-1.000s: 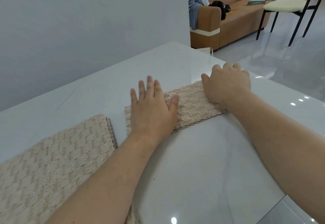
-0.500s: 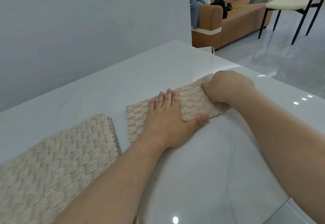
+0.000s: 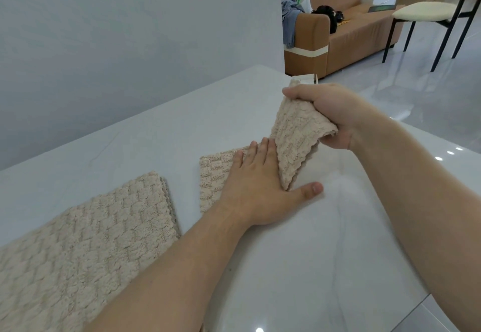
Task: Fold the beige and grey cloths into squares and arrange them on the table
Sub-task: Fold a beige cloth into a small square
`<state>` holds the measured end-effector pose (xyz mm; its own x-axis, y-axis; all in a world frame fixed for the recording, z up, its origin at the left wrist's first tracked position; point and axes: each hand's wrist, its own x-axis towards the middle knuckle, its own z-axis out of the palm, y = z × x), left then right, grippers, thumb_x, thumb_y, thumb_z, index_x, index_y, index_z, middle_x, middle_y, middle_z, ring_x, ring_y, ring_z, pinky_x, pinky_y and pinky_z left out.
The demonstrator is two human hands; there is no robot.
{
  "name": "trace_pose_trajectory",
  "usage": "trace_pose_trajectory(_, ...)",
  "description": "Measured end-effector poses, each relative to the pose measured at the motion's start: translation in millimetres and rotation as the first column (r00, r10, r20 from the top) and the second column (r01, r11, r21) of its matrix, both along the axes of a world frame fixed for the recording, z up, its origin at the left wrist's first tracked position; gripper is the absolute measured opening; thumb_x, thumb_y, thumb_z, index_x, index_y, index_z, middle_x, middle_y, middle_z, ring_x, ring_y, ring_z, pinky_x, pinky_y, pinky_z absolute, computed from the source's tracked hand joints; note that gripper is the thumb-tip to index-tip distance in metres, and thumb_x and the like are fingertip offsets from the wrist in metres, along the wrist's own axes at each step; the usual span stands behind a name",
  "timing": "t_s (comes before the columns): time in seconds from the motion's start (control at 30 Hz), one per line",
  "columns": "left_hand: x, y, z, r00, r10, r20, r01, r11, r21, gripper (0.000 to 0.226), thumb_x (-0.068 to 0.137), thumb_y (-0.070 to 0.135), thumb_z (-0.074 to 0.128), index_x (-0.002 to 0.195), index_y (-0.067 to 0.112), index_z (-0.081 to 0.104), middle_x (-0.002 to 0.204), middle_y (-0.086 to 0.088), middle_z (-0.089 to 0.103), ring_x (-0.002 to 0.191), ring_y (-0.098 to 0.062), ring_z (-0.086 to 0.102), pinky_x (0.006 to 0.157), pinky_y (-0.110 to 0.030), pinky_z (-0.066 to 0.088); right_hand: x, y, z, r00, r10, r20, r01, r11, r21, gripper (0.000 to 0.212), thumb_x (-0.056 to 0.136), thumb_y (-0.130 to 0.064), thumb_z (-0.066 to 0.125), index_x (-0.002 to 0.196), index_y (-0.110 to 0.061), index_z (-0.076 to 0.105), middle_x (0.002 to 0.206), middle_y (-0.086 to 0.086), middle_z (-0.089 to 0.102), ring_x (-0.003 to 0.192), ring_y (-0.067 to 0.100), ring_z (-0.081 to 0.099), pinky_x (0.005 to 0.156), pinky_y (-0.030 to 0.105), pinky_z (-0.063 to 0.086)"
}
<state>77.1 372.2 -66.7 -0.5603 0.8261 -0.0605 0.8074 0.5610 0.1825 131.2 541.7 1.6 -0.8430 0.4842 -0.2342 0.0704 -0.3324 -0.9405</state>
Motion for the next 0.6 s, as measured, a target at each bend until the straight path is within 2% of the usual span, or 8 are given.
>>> trace_pose_trajectory(0.07,7.8,3.1,-3.2,0.999,-0.049,-0.005,0.049,0.998,0.041,0.124,0.070,0.100,0.017,0.161,0.022,-0.011,0.170,0.003,-0.008,0.156,-0.015,-0.012,0.126,-0.045,-0.003,0.6,-0.7,-0.7,0.995,0.079,-0.064,-0.084,0.993,-0.079,0.040,0.085,-0.025,0.078,0.117,-0.006,0.064,0.103,0.014,0.060,0.094,0.029,0.061,0.092,0.041,0.051)
trace_pose_trajectory(0.13,13.7,5.1,-6.2,0.997,-0.078,-0.007,0.078,0.995,0.057,0.122,0.070,0.100,0.019,0.161,0.025,-0.011,0.170,0.004,-0.008,0.156,-0.016,-0.013,0.126,-0.046,-0.004,1.1,-2.0,-2.6,0.991,0.112,-0.078,-0.120,0.987,-0.107,0.038,0.083,-0.025,0.078,0.112,-0.008,0.060,0.093,0.012,0.057,0.083,0.026,0.058,0.087,0.041,0.042)
trace_pose_trajectory(0.2,12.5,7.8,-5.0,0.994,-0.101,0.047,0.097,0.992,0.082,0.124,0.067,0.100,0.030,0.161,0.029,-0.010,0.170,0.006,-0.004,0.156,-0.016,-0.012,0.126,-0.046,-0.003,1.5,-3.4,-4.1,0.990,0.115,-0.085,-0.125,0.984,-0.125,0.036,0.083,-0.025,0.077,0.110,-0.008,0.058,0.084,0.008,0.057,0.075,0.022,0.057,0.084,0.039,0.041)
trace_pose_trajectory(0.3,-2.1,0.0,16.5,0.946,-0.137,0.293,0.081,0.977,0.195,0.127,0.057,0.096,0.056,0.159,0.038,0.010,0.166,0.011,0.020,0.156,-0.016,0.010,0.126,-0.045,0.009,4.2,-2.1,-5.3,0.990,0.102,-0.098,-0.115,0.983,-0.144,0.034,0.085,-0.023,0.074,0.110,-0.007,0.058,0.091,0.011,0.058,0.083,0.026,0.058,0.084,0.040,0.044)
trace_pose_trajectory(0.4,-30.8,-22.4,42.3,0.864,-0.107,0.492,-0.067,0.944,0.322,0.113,0.061,0.081,0.071,0.156,0.036,0.032,0.159,0.021,0.035,0.145,0.001,0.032,0.119,-0.029,0.025,7.7,-0.4,-4.8,0.989,0.100,-0.105,-0.115,0.982,-0.148,0.031,0.086,-0.022,0.072,0.110,-0.007,0.059,0.100,0.013,0.057,0.092,0.029,0.057,0.087,0.043,0.046)
trace_pose_trajectory(0.47,-49.5,-35.1,44.4,0.834,-0.068,0.548,-0.281,0.802,0.527,0.072,0.078,0.057,0.078,0.142,0.033,0.057,0.143,0.018,0.058,0.131,0.001,0.052,0.113,-0.031,0.040,9.2,-0.6,-3.8,0.989,0.106,-0.100,-0.120,0.983,-0.142,0.028,0.087,-0.022,0.070,0.109,-0.007,0.061,0.094,0.013,0.061,0.084,0.028,0.061,0.082,0.040,0.050)
trace_pose_trajectory(0.53,-65.4,-40.4,34.6,0.838,0.103,0.535,-0.483,0.595,0.642,0.027,0.090,0.027,0.075,0.117,0.027,0.074,0.111,0.011,0.075,0.100,-0.002,0.070,0.099,-0.037,0.056,8.7,-3.3,-3.4,0.991,0.116,-0.071,-0.124,0.985,-0.121,0.026,0.087,-0.022,0.069,0.107,-0.007,0.062,0.086,0.010,0.062,0.074,0.025,0.063,0.074,0.036,0.051)
trace_pose_trajectory(0.6,-75.4,-43.1,24.8,0.789,0.301,0.536,-0.610,0.487,0.625,0.015,0.090,0.015,0.067,0.094,0.027,0.075,0.090,0.008,0.075,0.080,-0.010,0.073,0.085,-0.041,0.061,6.7,-8.9,-4.9,0.986,0.162,-0.046,-0.165,0.983,-0.076,0.025,0.085,-0.022,0.070,0.104,-0.008,0.063,0.084,0.010,0.062,0.071,0.024,0.062,0.071,0.036,0.050)
